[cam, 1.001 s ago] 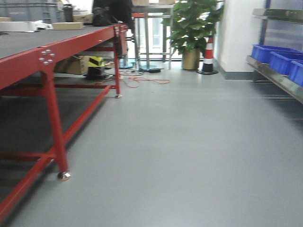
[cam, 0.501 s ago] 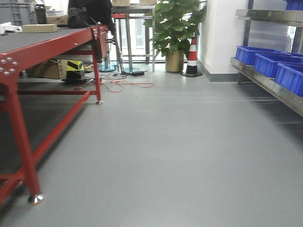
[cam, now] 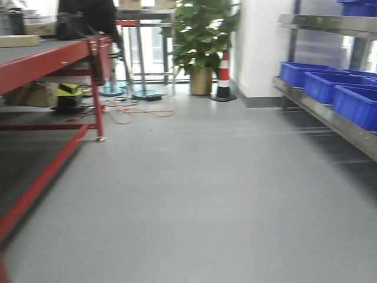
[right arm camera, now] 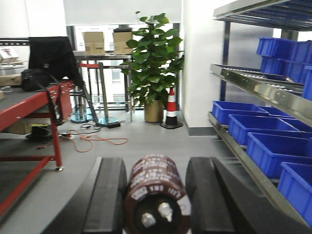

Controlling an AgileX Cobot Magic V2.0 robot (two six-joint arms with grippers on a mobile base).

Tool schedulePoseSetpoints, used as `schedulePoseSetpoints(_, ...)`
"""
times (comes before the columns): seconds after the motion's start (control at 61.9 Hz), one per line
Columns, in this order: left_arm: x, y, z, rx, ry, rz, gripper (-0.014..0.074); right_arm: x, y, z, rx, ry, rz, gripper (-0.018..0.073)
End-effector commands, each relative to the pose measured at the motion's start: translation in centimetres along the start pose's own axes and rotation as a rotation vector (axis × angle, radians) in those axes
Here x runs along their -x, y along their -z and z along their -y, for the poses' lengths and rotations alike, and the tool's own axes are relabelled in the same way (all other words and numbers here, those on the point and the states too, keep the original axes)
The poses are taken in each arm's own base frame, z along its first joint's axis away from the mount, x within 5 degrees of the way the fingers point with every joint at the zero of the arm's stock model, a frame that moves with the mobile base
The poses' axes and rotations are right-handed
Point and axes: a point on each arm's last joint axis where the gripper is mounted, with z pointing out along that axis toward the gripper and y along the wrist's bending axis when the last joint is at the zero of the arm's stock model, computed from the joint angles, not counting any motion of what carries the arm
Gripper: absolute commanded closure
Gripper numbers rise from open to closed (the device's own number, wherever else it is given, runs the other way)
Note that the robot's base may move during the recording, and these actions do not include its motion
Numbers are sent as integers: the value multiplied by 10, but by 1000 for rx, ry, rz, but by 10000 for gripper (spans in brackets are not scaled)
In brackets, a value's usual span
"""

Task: Place cylindrical capacitor in blue bin on shelf
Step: 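Drive the base to the steel shelf of blue bins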

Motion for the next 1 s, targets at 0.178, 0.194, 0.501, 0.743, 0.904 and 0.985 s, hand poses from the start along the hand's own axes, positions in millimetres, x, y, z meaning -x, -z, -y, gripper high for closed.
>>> schedulePoseSetpoints(0.178,3,1,1,-8,10,28,707,3,1,0,-1,12,27,724)
schedulePoseSetpoints(0.194,3,1,1,-8,10,28,707,3,1,0,-1,12,27,724)
schedulePoseSetpoints(0.501,3,1,1,-8,10,28,707,3,1,0,-1,12,27,724)
schedulePoseSetpoints(0.743,3,1,1,-8,10,28,707,3,1,0,-1,12,27,724)
schedulePoseSetpoints(0.904,3,1,1,-8,10,28,707,3,1,0,-1,12,27,724)
schedulePoseSetpoints(0.985,3,1,1,-8,10,28,707,3,1,0,-1,12,27,724)
